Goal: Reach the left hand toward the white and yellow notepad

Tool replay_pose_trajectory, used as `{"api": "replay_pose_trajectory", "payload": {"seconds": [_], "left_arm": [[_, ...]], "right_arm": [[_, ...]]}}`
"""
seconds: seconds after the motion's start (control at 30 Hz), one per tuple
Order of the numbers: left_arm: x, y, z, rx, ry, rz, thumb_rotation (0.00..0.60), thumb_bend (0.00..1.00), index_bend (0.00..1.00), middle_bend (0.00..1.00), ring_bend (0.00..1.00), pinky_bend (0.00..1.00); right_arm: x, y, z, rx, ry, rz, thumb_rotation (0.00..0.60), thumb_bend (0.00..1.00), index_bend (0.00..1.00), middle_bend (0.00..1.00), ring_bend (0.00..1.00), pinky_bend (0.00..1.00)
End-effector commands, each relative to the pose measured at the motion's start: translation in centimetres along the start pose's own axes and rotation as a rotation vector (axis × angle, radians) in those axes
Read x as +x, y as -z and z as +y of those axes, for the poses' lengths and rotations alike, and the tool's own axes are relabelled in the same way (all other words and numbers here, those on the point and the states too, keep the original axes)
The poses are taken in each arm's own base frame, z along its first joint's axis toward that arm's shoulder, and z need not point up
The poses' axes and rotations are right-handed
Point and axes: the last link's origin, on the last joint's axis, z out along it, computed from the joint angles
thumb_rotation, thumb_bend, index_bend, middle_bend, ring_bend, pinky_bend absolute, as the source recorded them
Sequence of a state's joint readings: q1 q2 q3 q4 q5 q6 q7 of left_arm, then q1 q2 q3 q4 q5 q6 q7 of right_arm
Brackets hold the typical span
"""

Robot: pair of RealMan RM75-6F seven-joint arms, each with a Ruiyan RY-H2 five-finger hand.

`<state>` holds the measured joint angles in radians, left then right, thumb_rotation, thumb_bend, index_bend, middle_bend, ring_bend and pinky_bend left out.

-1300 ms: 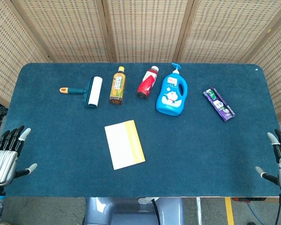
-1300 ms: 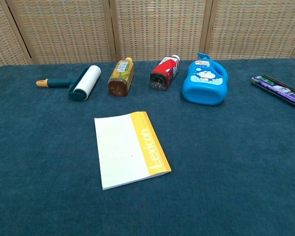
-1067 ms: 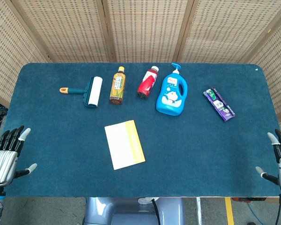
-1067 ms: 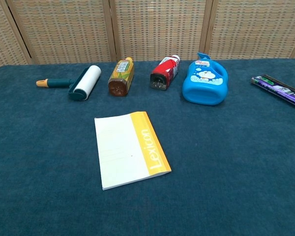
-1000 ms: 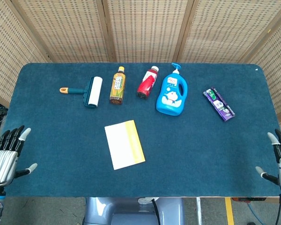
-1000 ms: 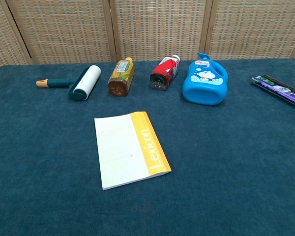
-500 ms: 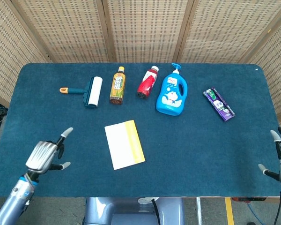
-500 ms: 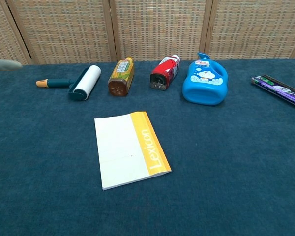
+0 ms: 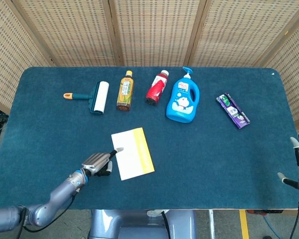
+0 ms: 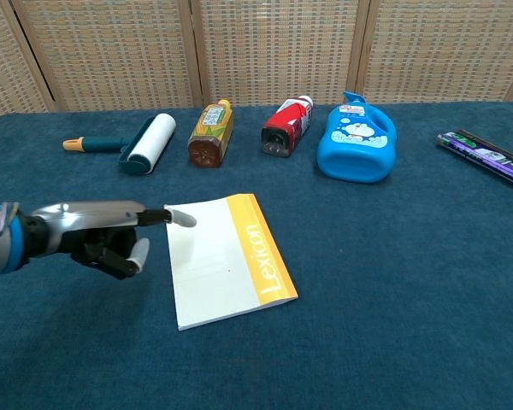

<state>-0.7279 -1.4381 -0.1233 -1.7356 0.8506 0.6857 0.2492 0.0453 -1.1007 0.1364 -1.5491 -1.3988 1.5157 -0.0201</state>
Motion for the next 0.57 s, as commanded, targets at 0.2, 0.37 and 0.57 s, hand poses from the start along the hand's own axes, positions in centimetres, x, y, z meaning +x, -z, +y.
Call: {"api": "replay_pose_trajectory", "payload": {"seconds": [0.2,0.37,0.57], "left_arm": [[-0.96,-1.90,1.55,0.020,-0.014,-0.063,0.600,1.00,0.00,1.00,1.00,1.00],[-1.16,-1.99,1.81,0.035,-0.011,-0.063,0.600,1.00,0.00,1.00,1.00,1.00],[-1.21,-1.96,1.96,0.041,-0.013,-0.068,0.600,1.00,0.00,1.00,1.00,1.00]], "right_arm": [[0.07,-0.02,0.10,-0.003,-0.003,0.003,0.600,0.00,0.00,0.00,0.00,0.00],[0.16,0.03,0.15,-0.002,-0.008,0.004,0.600,0.00,0.00,0.00,0.00,0.00],[0.35,0.10,0.18,0.000,-0.013,0.008,0.600,0.00,0.00,0.00,0.00,0.00]]}}
